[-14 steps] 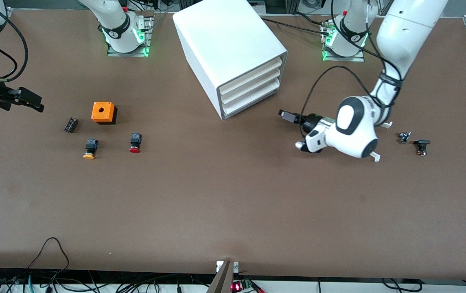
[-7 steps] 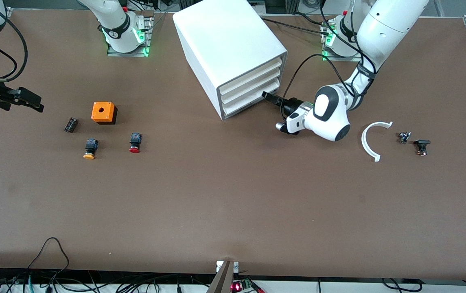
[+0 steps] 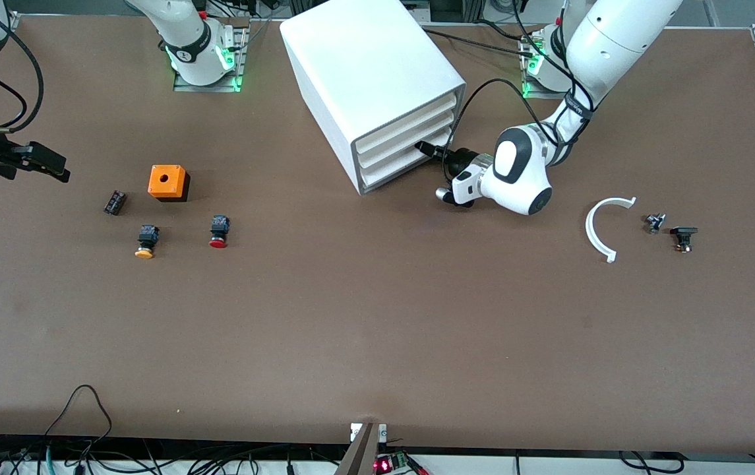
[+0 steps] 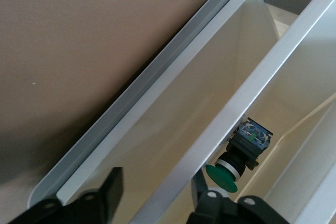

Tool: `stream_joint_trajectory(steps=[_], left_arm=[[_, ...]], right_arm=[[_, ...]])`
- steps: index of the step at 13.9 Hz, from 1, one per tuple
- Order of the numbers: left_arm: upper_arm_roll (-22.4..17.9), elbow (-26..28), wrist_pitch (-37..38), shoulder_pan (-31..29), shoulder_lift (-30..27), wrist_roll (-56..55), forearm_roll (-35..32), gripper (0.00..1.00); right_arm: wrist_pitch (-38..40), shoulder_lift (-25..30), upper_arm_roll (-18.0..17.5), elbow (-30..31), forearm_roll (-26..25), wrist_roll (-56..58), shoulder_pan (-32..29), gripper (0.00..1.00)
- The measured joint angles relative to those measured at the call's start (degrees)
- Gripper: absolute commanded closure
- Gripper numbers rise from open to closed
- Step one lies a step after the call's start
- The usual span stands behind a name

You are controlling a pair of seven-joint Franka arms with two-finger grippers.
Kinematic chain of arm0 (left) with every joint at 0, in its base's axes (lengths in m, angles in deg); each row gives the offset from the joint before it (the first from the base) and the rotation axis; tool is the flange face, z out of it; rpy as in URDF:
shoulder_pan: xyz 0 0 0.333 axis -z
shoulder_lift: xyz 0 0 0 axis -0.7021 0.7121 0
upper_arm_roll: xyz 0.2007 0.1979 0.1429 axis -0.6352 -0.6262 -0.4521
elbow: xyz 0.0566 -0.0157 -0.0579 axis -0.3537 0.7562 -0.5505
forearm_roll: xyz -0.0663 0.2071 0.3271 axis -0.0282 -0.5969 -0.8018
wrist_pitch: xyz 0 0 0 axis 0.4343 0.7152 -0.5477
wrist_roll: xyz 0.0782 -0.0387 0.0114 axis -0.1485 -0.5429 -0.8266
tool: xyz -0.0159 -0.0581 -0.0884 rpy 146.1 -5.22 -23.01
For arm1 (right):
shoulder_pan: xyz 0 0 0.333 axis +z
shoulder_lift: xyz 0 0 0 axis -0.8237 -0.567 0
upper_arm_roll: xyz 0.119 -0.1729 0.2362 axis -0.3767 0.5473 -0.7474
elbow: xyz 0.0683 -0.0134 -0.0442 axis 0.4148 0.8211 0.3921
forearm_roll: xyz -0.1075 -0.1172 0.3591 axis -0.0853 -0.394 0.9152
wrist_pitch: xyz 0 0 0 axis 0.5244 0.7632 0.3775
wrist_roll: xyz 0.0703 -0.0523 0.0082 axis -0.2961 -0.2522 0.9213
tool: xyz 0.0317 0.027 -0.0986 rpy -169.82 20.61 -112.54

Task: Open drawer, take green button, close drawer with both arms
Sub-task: 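Hook the drawer handle with the left gripper and pull the drawer open, then reach the right gripper into the drawer while the left gripper withdraws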

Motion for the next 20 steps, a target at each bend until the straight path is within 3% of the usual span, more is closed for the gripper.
stream_joint_trajectory(steps=[3, 6, 7, 8, 11, 15, 20], left_arm=[[-0.4, -0.5, -0.6, -1.0, -1.1, 0.3, 0.2, 1.0], [-5.1, -3.3, -2.8, -4.6, -3.1, 2.5, -1.6, 1.0], [-6.4, -4.8, -2.9, -6.0, -3.3, 2.6, -3.1, 0.95], [-7.4, -6.2, -2.9, -7.0, -3.4, 2.8, -4.0, 0.01], [-7.8, -7.4, -3.5, -7.3, -3.4, 3.0, -4.6, 0.0], [-8.5, -8.5, -6.9, -7.7, -4.8, 2.7, -4.9, 0.0], [-9.1, -9.3, -6.0, -17.2, -14.3, 2.0, -5.8, 0.0]], right_arm=[[0.0, -0.1, 0.0, -0.1, 0.0, 0.0, 0.0, 0.0], [0.0, -0.6, 0.0, -0.1, 0.1, 0.0, 0.0, 0.0], [0.0, -0.9, 0.0, -0.1, 0.4, 0.0, 0.0, 0.0], [0.0, -1.2, -0.1, -0.2, 1.3, 0.0, 0.1, 0.0], [-0.1, -2.5, -0.6, -0.3, 5.1, 0.1, 1.2, 0.0], [-2.7, -6.5, -1.0, -3.1, 5.5, 0.0, 7.0, 0.0], [-7.1, -14.9, -1.8, -11.2, 5.8, 0.0, 17.8, 0.0]])
